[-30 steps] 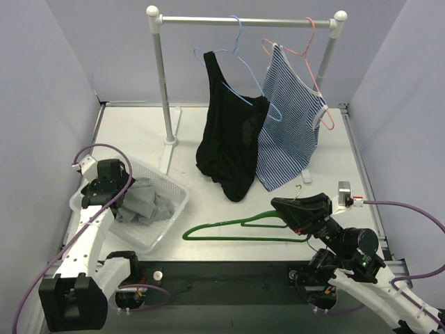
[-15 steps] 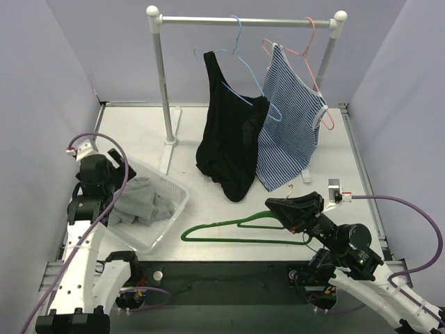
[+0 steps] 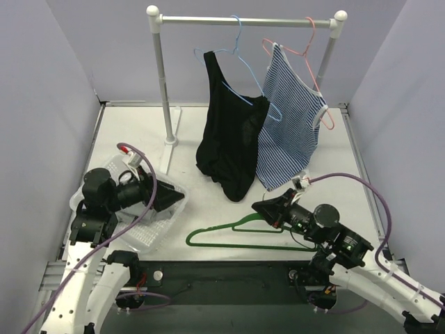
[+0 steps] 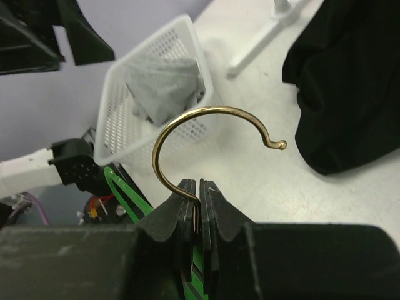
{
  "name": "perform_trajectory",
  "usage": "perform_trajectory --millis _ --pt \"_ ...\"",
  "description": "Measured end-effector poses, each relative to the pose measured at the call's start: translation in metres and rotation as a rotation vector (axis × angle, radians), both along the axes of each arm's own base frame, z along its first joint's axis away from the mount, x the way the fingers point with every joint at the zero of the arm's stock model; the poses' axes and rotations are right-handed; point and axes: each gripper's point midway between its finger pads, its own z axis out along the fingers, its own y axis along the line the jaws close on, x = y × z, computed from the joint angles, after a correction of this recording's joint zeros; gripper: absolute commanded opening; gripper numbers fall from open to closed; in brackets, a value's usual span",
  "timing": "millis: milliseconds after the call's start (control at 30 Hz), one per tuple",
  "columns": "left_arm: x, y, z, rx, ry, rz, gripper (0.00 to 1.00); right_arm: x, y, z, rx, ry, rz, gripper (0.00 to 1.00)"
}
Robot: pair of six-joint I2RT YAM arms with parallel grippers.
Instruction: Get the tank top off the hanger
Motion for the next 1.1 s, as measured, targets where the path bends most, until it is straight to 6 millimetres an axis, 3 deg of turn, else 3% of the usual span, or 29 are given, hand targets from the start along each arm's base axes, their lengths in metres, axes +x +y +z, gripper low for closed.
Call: perform_trajectory --millis 100,233,433,600,800,833,900,1100 --pt "-0.027 -0.022 -0.002 -0.002 -0.006 -0.179 0.80 0.002 0.008 -0.020 -0.070 0.057 0.023 0.00" --pt "-0.059 -0.046 -0.020 0.019 0.036 -0.362 0.80 0.003 0.016 -0.027 -0.109 0.095 0.046 0.00" --pt "-0.098 -0.064 -0.049 0.058 0.087 -0.515 0.72 0.007 0.030 -0.005 -0.079 0.082 0.074 0.00" --pt "-0.101 -0.069 -0.053 0.081 0.075 -0.527 0.69 0.007 0.037 0.013 -0.036 0.057 0.103 0.00" --pt "-0.096 -0.069 -0.056 0.099 0.057 -0.512 0.31 0.006 0.040 0.020 -0.005 0.053 0.111 0.00" --pt "-0.096 -0.069 -0.056 0.100 0.053 -0.513 0.16 0.006 0.040 0.020 -0.003 0.055 0.110 0.00" --pt "-0.096 -0.069 -0.056 0.103 0.044 -0.510 0.03 0.007 0.040 0.020 0.002 0.058 0.106 0.00" --pt "-0.094 -0.066 -0.050 0.112 0.012 -0.486 0.00 0.020 0.039 0.015 0.004 0.091 0.031 0.00"
